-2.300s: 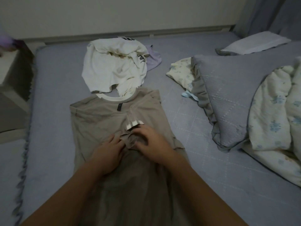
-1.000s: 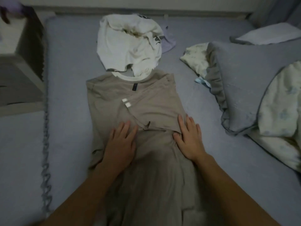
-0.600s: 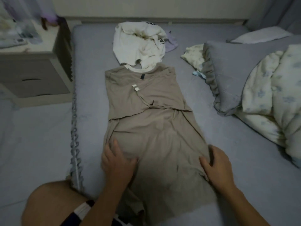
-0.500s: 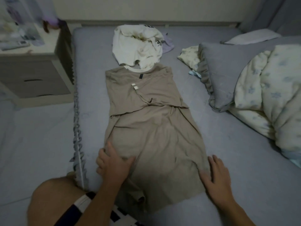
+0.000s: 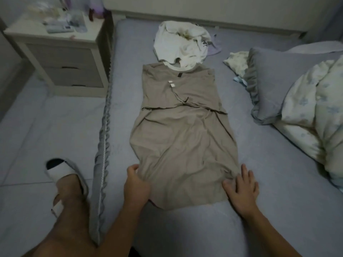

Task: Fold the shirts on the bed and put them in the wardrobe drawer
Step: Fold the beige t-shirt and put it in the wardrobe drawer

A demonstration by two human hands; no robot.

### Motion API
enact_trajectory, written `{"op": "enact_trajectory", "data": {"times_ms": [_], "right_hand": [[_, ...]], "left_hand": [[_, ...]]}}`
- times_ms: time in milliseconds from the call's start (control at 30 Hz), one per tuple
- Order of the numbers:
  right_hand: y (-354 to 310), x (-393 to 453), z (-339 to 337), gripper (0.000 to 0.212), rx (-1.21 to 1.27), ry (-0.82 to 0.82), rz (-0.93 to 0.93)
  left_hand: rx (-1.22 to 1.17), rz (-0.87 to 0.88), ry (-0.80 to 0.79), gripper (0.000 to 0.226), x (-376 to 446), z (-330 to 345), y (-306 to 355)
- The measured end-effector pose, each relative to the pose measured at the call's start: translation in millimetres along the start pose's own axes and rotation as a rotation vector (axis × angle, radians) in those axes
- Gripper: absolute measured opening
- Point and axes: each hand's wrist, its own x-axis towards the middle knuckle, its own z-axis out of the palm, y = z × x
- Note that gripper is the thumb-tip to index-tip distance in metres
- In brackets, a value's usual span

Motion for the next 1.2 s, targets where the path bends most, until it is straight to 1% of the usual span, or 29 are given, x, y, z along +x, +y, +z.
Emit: {"op": "enact_trajectory", "data": {"times_ms": [33,67,100,133,167,200,233,267,333,367,400,433,467,500,567,600,633,700,733,800,867,900,967,1033,1100,1133,1167,1200], "right_hand": [[-1,-2,-5,0.045,0.104,0.036,-0.007],[-4,-7,-13,0.026,0.258,0.077,0.002],[-6,-12,-22,0.008,0.454,0.109,0.029],[-8,-18,-33,0.009,0.616,0.122,0.085],[-9,-25,-43,0.026,0.737,0.143,0.155],[-4,-34,-52,0.035,0.776,0.148,0.204],[1,-44,-58,0.039,0.759,0.143,0.213],[8,-55,-62,0.04,0.686,0.105,0.226],[18,-73,-66,0.037,0.533,-0.054,0.298],[18,-80,-68,0.031,0.449,-0.143,0.333],[15,-83,-72,0.023,0.354,-0.19,0.334],[12,-81,-74,0.013,0.273,-0.158,0.318],[7,-75,-76,0.012,0.211,-0.078,0.298],[-3,-68,-75,0.025,0.159,0.019,0.252],[-40,-47,-68,0.052,0.056,0.123,0.053],[-66,-35,-62,0.059,0.028,0.11,-0.068],[-96,-22,-53,0.064,-0.011,0.062,-0.185],[-154,5,-24,0.067,-0.091,-0.014,-0.375],[-179,20,-8,0.066,-0.118,-0.023,-0.45],[-217,50,20,0.064,-0.171,-0.052,-0.555],[-226,76,37,0.065,-0.245,-0.111,-0.592],[-216,88,40,0.067,-0.286,-0.126,-0.57],[-177,110,36,0.07,-0.342,-0.093,-0.447],[-128,126,16,0.071,-0.309,-0.039,-0.24],[-98,138,-7,0.072,-0.24,-0.02,-0.029],[-96,143,-14,0.072,-0.247,0.001,0.021],[-101,145,-14,0.072,-0.278,0.031,0.028],[-112,144,-10,0.072,-0.287,0.053,-0.006]], "left_hand": [[-0.073,-0.041,0.018,0.047,-6,-6,-6],[-0.102,-0.069,0.028,0.041,-12,-12,-14],[-0.081,-0.077,0.039,0.037,-17,-18,-21],[-0.061,-0.076,0.058,0.035,-19,-25,-26],[-0.044,-0.081,0.078,0.036,-21,-33,-30],[-0.043,-0.084,0.073,0.038,-22,-41,-30],[-0.015,-0.076,0.045,0.04,-23,-47,-31],[0.064,-0.054,0.005,0.041,-24,-50,-30],[0.485,-0.02,-0.092,0.043,-33,-52,-29],[0.7,0.044,-0.054,0.05,-37,-48,-28],[0.848,0.137,0.017,0.062,-40,-43,-25],[0.889,0.231,0.077,0.072,-43,-37,-15],[0.869,0.33,0.116,0.076,-42,-30,-3],[0.836,0.412,0.099,0.075,-37,-22,10],[0.807,0.568,-0.011,0.069,-21,-5,35],[0.817,0.635,-0.033,0.065,-11,4,44],[0.833,0.686,-0.04,0.063,1,11,52],[0.893,0.743,-0.032,0.061,30,20,60],[0.92,0.761,-0.025,0.06,45,23,63],[0.961,0.772,-0.009,0.06,76,25,63],[1.013,0.742,-0.022,0.067,100,20,55],[1.037,0.733,-0.038,0.072,108,17,47],[1.039,0.739,-0.053,0.078,119,14,35],[1.005,0.745,-0.081,0.077,121,13,31],[0.973,0.745,-0.088,0.074,123,15,32],[0.964,0.747,-0.09,0.073,123,16,33],[0.964,0.757,-0.085,0.072,123,16,32],[0.972,0.772,-0.074,0.072,123,15,33]]}}
